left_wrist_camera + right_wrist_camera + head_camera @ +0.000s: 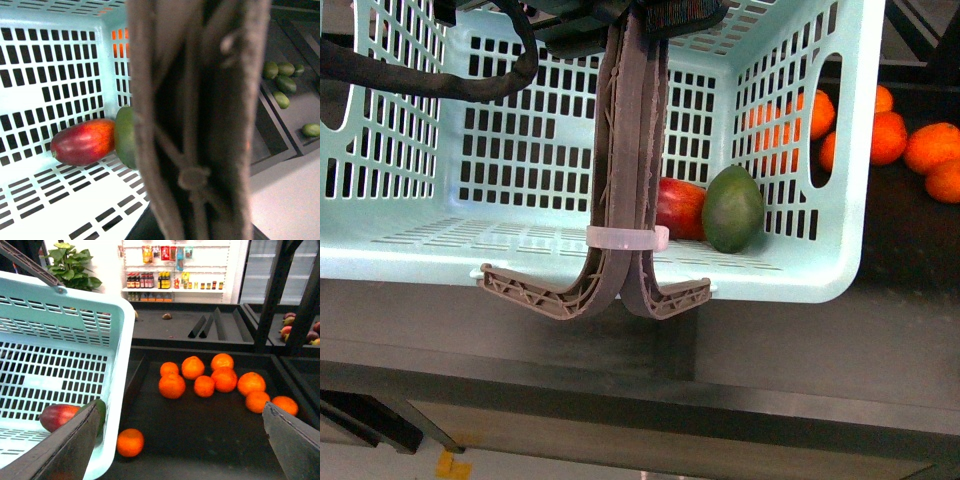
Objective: Pick mango and avocado into basket
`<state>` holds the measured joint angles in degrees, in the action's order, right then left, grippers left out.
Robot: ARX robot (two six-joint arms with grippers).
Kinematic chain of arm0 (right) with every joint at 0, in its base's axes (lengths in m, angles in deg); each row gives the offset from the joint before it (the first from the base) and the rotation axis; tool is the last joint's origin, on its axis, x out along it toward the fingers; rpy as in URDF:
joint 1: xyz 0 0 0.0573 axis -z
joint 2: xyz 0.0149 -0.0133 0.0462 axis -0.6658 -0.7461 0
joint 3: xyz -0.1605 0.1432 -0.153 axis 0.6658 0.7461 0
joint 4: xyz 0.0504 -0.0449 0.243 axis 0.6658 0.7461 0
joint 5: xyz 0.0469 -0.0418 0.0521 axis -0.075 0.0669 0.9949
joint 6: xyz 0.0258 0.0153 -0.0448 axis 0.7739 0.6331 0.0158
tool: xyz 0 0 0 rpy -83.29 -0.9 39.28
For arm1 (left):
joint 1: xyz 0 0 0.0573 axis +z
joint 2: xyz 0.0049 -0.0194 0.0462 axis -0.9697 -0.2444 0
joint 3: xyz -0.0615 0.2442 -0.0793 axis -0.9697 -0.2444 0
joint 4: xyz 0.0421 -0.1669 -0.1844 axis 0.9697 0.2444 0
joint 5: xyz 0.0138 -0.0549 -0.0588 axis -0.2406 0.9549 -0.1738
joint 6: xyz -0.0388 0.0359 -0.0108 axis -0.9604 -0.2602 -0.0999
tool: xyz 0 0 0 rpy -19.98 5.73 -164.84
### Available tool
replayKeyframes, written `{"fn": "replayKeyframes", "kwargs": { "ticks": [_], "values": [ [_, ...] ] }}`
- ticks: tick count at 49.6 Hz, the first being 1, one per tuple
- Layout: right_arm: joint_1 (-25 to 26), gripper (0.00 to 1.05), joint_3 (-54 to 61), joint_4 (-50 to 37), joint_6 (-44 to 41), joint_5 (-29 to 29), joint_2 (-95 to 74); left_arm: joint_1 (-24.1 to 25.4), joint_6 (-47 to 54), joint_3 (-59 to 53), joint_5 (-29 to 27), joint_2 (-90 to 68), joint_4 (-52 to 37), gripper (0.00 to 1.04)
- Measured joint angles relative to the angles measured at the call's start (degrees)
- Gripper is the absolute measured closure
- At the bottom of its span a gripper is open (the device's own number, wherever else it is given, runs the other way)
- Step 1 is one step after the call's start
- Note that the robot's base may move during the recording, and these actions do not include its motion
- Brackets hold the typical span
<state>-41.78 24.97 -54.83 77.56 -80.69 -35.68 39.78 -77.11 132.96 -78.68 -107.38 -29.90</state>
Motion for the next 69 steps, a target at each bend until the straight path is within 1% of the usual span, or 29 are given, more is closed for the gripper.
{"fn": "replayKeyframes", "kwargs": {
  "ticks": [26, 37, 41, 51, 53, 54, 55, 57, 59, 64, 69],
  "values": [
    [0.07, 0.08, 0.0, 0.0, -0.04, -0.02, 0.02, 0.09, 0.31, 0.0, -1.55, 0.02, 0.0, 1.0],
    [0.07, 0.08, 0.0, 0.0, -0.02, -0.02, 0.0, 0.04, 0.15, 0.0, 0.68, 0.02, 0.0, 1.0],
    [0.07, 0.08, 0.0, 0.0, -0.04, -0.02, 0.0, 0.04, 0.09, 0.0, 0.72, 0.02, 0.0, 1.0],
    [0.07, 0.08, 0.0, 0.0, -0.02, -0.02, 0.0, 0.04, 0.13, 0.0, -0.77, 0.02, 0.02, 1.0],
    [0.07, 0.08, 0.0, 0.0, -0.02, -0.04, 0.02, 0.07, 3.69, 1.79, 1.07, -0.61, 5.01, 1.0],
    [0.07, 0.08, 0.0, 0.0, -0.02, -0.04, 0.0, 0.07, 6.71, 3.96, 2.54, -1.64, 8.72, 1.0],
    [0.07, 0.08, 0.0, 0.0, -0.02, -0.04, 0.0, 0.07, 9.75, 5.42, 3.17, -2.49, 10.36, 1.0],
    [0.07, 0.08, 0.0, 0.0, -0.02, -0.02, 0.0, 0.17, 12.74, 8.55, 3.3, -5.57, 11.23, 1.0],
    [0.07, 0.08, 0.0, 0.0, -0.02, -0.02, 0.0, 0.31, 12.85, 10.43, 2.1, -7.96, 11.17, 1.0],
    [0.07, 0.08, 0.0, 0.0, -0.02, -0.02, 0.0, 1.01, 7.87, 17.75, -2.67, -16.28, 10.21, 1.0],
    [0.07, 0.08, 0.0, 0.0, -0.02, -0.07, 0.0, 2.62, -4.15, 27.21, -7.69, -24.28, 12.31, 0.99]
  ]
}}
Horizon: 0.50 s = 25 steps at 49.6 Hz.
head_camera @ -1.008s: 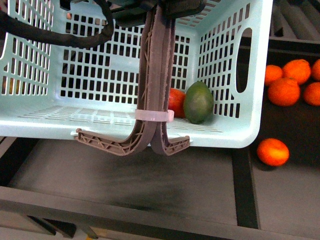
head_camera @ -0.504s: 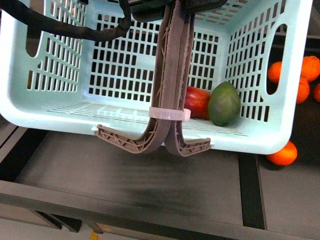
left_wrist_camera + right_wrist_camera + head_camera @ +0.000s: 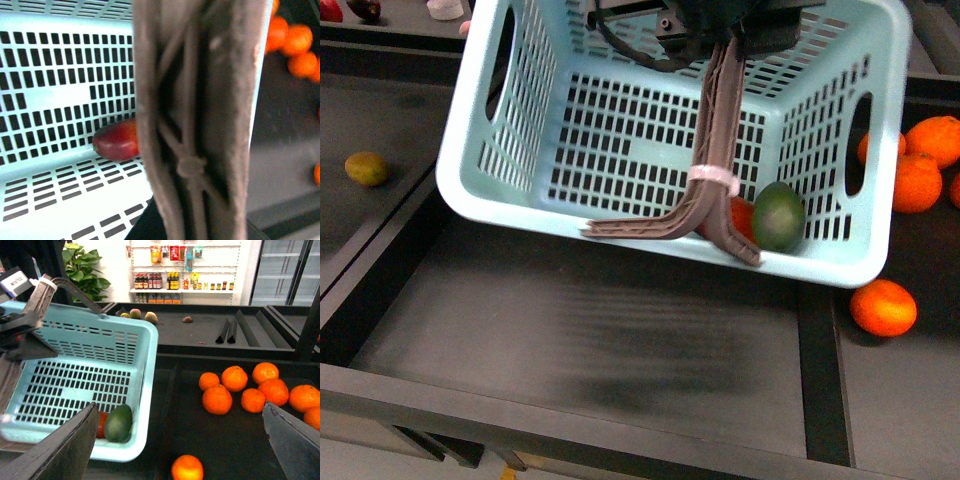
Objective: Pick mango and avocado into basket
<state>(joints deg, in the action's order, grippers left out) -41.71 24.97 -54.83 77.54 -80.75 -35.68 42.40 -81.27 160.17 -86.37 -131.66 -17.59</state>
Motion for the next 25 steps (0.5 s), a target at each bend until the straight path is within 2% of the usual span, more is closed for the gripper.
{"fn": "replayKeyframes", "kwargs": {
  "ticks": [3, 9, 11, 15, 19, 25],
  "values": [
    [0.0, 0.08, 0.0, 0.0, 0.0, -0.09, 0.0, 1.18, -12.07, 7.8, -4.15, -5.81, 2.99, 0.99],
    [0.0, 0.08, 0.0, 0.0, 0.0, -0.09, 0.0, 3.19, -28.57, 19.63, -11.08, -13.14, 9.55, 0.99],
    [0.0, 0.08, 0.0, 0.0, 0.0, -0.07, 0.0, 4.85, -38.25, 26.8, -14.6, -17.22, 13.88, 1.0],
    [0.0, 0.08, 0.0, 0.0, 0.0, -0.09, 0.0, 7.69, -49.86, 38.91, -18.64, -24.11, 22.36, 1.0],
    [0.0, 0.08, 0.0, 0.0, 0.0, -0.07, 0.0, 9.73, -57.42, 51.56, -19.41, -31.63, 29.62, 1.0],
    [0.0, 0.08, 0.0, 0.0, -0.02, -0.09, 0.0, 10.56, -62.62, 67.17, -18.53, -40.94, 37.0, 1.0]
  ]
}}
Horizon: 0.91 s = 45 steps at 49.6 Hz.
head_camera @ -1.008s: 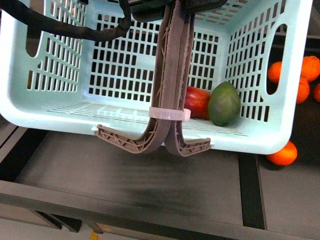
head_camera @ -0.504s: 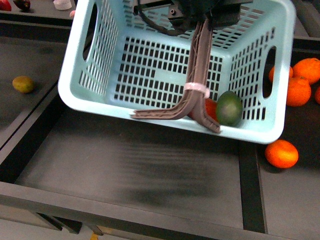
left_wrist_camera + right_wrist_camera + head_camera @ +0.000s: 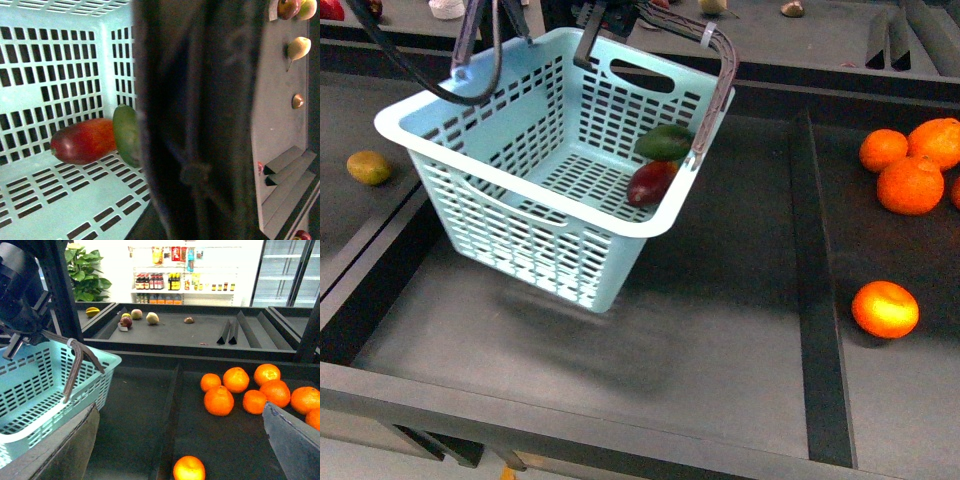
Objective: Pick mango and avocado into basket
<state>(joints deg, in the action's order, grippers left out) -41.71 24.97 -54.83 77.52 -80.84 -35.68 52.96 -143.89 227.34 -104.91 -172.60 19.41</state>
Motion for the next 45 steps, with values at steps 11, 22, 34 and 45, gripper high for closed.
{"fn": "replayKeyframes", "kwargs": {
  "ticks": [11, 22, 34, 45],
  "values": [
    [0.0, 0.08, 0.0, 0.0, 0.02, 0.0, 0.0, 0.42, -6.34, 5.29, -0.07, -5.53, -5.46, 1.0],
    [0.0, 0.08, 0.0, 0.0, 0.02, 0.02, 0.0, 1.84, -14.8, -18.53, 1.29, 4.17, -17.68, 0.91],
    [0.0, 0.08, 0.0, 0.0, 0.02, 0.0, 0.0, 1.97, -11.67, -40.39, -0.83, 18.78, -20.59, 0.34],
    [0.0, 0.08, 0.0, 0.0, 0.02, 0.0, 0.0, 2.93, -7.87, -66.12, -2.86, 45.07, -22.32, 0.07]
  ]
}}
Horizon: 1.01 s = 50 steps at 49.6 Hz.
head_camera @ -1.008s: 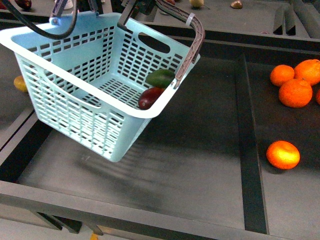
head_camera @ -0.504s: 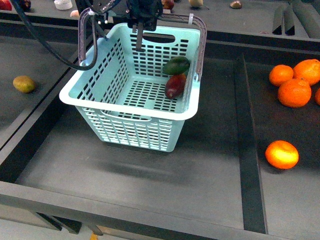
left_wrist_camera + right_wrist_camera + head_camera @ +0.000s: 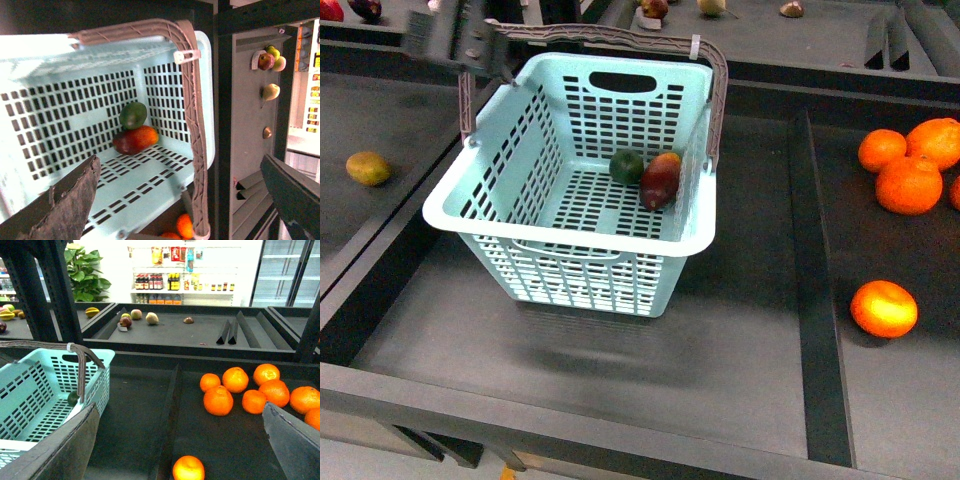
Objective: Pick mango and avocado into basket
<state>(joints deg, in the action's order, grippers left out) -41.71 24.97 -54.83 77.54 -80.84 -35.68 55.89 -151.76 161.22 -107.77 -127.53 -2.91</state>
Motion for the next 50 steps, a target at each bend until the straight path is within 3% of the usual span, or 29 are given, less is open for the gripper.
{"fn": "replayKeyframes", "kwargs": {
  "ticks": [5, 13, 24, 27, 28, 32, 34, 40, 44, 50],
  "values": [
    [0.0, 0.08, 0.0, 0.0, 0.0, 0.0, 0.0, 2.29, 9.16, -13.31, -2.51, 15.39, -0.39, 0.07],
    [0.0, 0.08, 0.0, 0.0, 0.0, 0.0, 0.0, 6.97, 24.92, -25.42, -5.97, 35.1, -2.99, 0.07],
    [0.0, 0.08, 0.0, 0.0, 0.0, 0.02, 0.0, 10.21, 38.1, -31.43, -4.39, 47.1, -3.13, 0.08],
    [0.0, 0.08, 0.0, 0.0, 0.0, -0.02, 0.0, 12.61, 54.51, -41.38, 10.71, 49.68, -23.26, 0.23],
    [0.0, 0.08, 0.0, 0.0, 0.0, -0.04, 0.0, 12.96, 58.73, -43.85, 13.27, 50.29, -27.39, 0.27],
    [0.0, 0.08, 0.0, 0.0, 0.0, -0.02, 0.0, 13.79, 74.82, -51.52, 17.79, 53.18, -39.06, 0.41],
    [0.0, 0.08, 0.0, 0.0, 0.0, 0.0, 0.0, 14.38, 82.42, -55.84, 18.75, 55.98, -43.3, 0.54],
    [0.0, 0.08, 0.0, 0.0, 0.0, 0.0, 0.0, 16.11, 88.98, -62.93, 19.63, 60.41, -45.79, 0.81],
    [0.0, 0.08, 0.0, 0.0, 0.0, -0.02, 0.0, 19.34, 90.31, -67.69, 23.39, 63.87, -46.51, 1.03],
    [0.0, 0.08, 0.0, 0.0, 0.0, 0.0, 0.0, 19.8, 90.75, -71.36, 23.43, 67.69, -46.73, 1.02]
  ]
}}
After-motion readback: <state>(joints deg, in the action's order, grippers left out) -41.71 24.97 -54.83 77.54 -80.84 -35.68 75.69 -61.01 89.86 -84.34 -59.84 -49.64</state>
